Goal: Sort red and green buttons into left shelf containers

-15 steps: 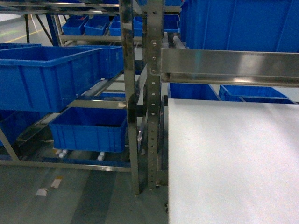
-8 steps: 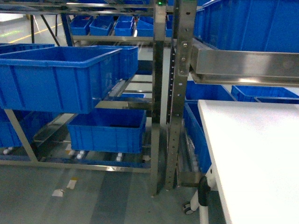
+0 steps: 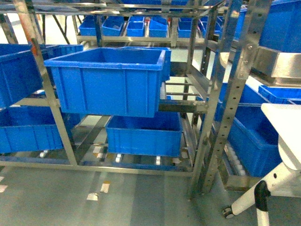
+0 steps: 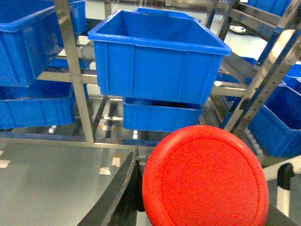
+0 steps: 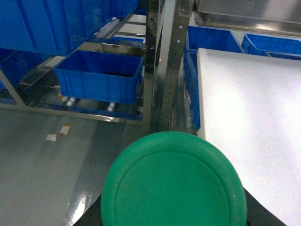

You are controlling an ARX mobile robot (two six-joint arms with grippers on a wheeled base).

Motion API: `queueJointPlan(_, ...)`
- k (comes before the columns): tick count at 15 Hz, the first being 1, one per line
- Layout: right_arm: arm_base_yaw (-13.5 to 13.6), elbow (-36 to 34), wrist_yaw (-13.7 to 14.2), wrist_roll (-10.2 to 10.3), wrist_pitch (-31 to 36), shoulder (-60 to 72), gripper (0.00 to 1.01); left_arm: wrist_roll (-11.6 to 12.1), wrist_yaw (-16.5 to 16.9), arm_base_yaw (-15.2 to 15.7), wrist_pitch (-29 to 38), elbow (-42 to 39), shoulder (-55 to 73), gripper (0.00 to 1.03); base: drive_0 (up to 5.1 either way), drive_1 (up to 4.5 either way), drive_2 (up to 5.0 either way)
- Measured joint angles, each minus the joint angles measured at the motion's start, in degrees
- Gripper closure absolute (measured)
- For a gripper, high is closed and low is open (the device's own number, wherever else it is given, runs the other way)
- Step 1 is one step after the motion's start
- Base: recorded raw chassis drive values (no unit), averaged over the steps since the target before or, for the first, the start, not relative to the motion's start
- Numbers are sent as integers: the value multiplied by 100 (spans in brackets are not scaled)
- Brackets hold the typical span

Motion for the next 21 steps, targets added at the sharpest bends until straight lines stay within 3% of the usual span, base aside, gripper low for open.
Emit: queueJointPlan(21, 0, 0, 2, 0, 4, 2, 67, 0, 0, -4, -13, 0, -2, 69, -487, 250, 250)
